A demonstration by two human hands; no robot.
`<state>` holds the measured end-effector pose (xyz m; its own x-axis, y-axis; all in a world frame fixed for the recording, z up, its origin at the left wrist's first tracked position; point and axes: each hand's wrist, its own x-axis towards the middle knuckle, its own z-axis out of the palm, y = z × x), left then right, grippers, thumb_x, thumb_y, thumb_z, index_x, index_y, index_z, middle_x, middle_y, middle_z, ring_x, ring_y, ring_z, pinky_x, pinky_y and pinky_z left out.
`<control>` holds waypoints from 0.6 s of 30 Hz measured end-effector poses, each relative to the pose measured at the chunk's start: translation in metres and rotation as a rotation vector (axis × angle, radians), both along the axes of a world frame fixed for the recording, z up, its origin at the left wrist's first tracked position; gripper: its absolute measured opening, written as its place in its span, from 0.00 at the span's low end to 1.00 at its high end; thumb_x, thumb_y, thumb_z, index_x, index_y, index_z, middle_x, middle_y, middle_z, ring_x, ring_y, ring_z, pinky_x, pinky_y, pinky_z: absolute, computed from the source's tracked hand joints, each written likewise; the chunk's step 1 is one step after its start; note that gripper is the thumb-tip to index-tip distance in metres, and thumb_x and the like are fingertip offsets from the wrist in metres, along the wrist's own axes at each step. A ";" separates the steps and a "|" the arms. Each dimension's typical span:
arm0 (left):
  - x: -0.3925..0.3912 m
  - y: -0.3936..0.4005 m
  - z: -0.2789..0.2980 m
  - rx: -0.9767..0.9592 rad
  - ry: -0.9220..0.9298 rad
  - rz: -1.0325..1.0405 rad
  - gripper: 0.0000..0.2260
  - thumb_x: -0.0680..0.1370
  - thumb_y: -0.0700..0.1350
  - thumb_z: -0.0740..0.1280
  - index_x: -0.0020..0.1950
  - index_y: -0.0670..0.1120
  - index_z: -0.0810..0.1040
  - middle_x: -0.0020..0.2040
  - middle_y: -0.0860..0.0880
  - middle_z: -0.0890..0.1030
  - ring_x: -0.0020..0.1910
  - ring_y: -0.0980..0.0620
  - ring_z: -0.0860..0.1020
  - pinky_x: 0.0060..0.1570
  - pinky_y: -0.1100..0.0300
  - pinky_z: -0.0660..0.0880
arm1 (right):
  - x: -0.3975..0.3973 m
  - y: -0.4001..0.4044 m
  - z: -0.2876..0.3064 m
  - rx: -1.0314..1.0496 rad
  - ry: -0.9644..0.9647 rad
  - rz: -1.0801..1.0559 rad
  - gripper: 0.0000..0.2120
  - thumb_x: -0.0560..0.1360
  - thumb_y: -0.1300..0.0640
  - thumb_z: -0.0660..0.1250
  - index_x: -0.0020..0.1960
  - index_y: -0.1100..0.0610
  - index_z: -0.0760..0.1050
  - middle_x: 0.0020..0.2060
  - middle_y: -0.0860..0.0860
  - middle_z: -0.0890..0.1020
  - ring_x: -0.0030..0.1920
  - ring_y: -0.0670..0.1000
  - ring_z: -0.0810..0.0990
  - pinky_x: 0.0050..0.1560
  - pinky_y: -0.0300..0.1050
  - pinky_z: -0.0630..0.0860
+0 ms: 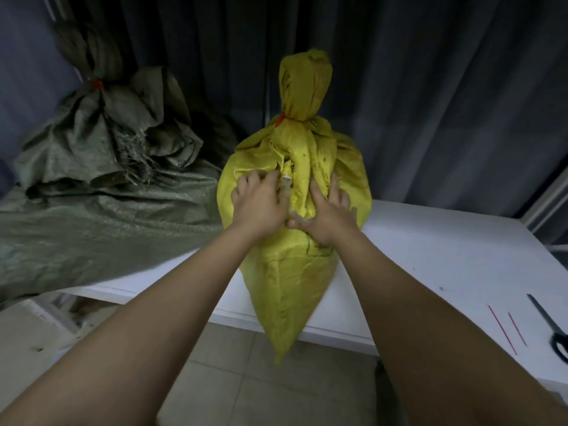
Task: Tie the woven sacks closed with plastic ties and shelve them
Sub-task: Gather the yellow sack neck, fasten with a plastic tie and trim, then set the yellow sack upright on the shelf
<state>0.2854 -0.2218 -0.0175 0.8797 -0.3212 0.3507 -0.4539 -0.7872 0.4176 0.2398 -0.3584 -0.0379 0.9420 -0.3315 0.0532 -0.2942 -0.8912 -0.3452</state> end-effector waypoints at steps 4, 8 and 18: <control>-0.008 0.009 -0.016 0.213 0.085 -0.015 0.29 0.77 0.62 0.57 0.76 0.55 0.54 0.76 0.47 0.55 0.75 0.46 0.52 0.71 0.42 0.49 | -0.013 0.007 0.000 -0.330 -0.047 -0.046 0.39 0.73 0.30 0.53 0.76 0.42 0.39 0.77 0.54 0.41 0.75 0.59 0.42 0.69 0.65 0.34; -0.026 0.018 -0.012 0.204 0.138 0.037 0.27 0.80 0.57 0.56 0.76 0.52 0.54 0.77 0.44 0.51 0.76 0.43 0.48 0.73 0.42 0.50 | -0.057 0.022 0.006 -0.316 -0.246 0.070 0.30 0.77 0.49 0.58 0.76 0.46 0.50 0.76 0.54 0.53 0.74 0.58 0.51 0.71 0.59 0.47; -0.143 0.025 0.021 0.164 -0.039 -0.056 0.22 0.78 0.44 0.59 0.72 0.50 0.63 0.73 0.45 0.63 0.72 0.42 0.61 0.71 0.42 0.53 | -0.185 0.042 0.019 -0.151 -0.224 -0.041 0.24 0.75 0.53 0.61 0.71 0.49 0.64 0.73 0.53 0.60 0.70 0.58 0.57 0.67 0.55 0.57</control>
<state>0.1421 -0.1969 0.0031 0.8455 -0.4254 0.3227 -0.5125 -0.8162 0.2668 0.0553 -0.3162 -0.0188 0.8872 -0.3414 0.3102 -0.2622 -0.9266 -0.2697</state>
